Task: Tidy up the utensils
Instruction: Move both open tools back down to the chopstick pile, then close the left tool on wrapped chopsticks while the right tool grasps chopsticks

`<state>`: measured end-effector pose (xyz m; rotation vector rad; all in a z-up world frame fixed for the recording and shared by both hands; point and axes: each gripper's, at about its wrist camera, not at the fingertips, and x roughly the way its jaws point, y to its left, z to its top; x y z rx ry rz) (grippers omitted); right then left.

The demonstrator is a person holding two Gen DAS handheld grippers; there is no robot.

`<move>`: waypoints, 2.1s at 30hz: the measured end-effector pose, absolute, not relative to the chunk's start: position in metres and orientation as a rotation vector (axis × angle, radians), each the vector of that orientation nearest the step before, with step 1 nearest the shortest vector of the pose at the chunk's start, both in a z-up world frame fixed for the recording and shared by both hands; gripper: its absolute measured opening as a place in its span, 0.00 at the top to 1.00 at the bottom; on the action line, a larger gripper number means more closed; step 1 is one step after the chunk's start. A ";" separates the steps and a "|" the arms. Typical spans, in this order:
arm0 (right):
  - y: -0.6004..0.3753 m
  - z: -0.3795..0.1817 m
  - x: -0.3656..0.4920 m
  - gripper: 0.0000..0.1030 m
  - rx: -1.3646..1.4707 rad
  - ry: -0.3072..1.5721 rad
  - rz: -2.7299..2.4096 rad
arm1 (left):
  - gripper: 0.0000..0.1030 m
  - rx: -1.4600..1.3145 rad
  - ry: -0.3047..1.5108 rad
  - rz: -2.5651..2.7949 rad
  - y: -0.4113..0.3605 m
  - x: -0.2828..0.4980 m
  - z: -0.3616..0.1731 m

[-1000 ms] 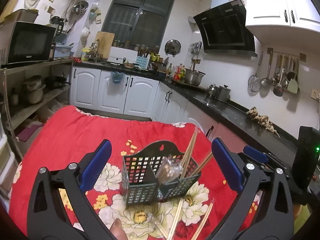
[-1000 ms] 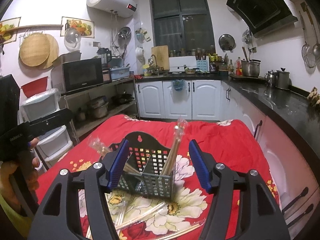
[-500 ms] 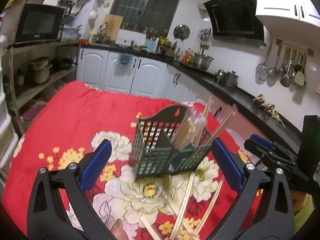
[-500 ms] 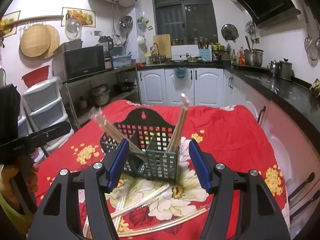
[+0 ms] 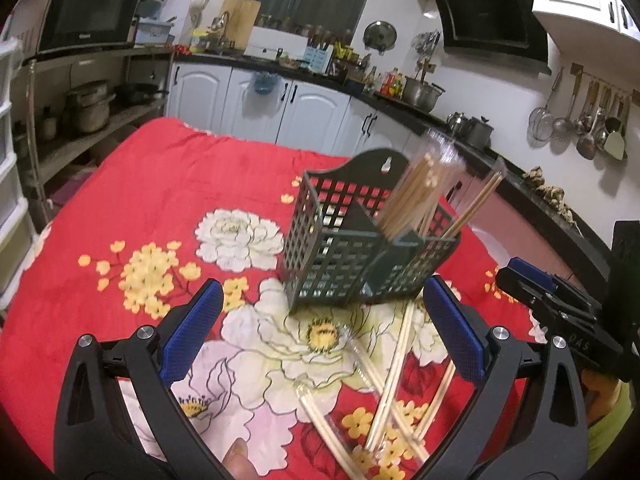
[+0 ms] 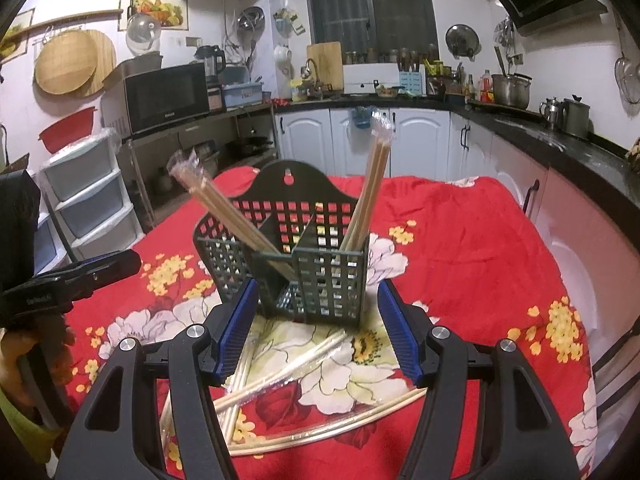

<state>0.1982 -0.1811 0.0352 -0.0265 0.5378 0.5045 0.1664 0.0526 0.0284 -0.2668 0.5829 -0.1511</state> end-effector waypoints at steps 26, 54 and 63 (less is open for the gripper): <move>-0.161 -0.031 0.250 0.46 0.047 0.802 0.490 | 0.20 -0.225 0.803 -0.212 0.034 0.164 -0.039; -0.179 -0.067 0.292 0.79 0.169 0.937 0.397 | 0.85 -0.259 0.921 -0.221 0.045 0.184 -0.070; -0.196 -0.064 0.290 0.88 0.213 0.946 0.421 | 0.95 -0.332 0.927 -0.241 0.058 0.186 -0.072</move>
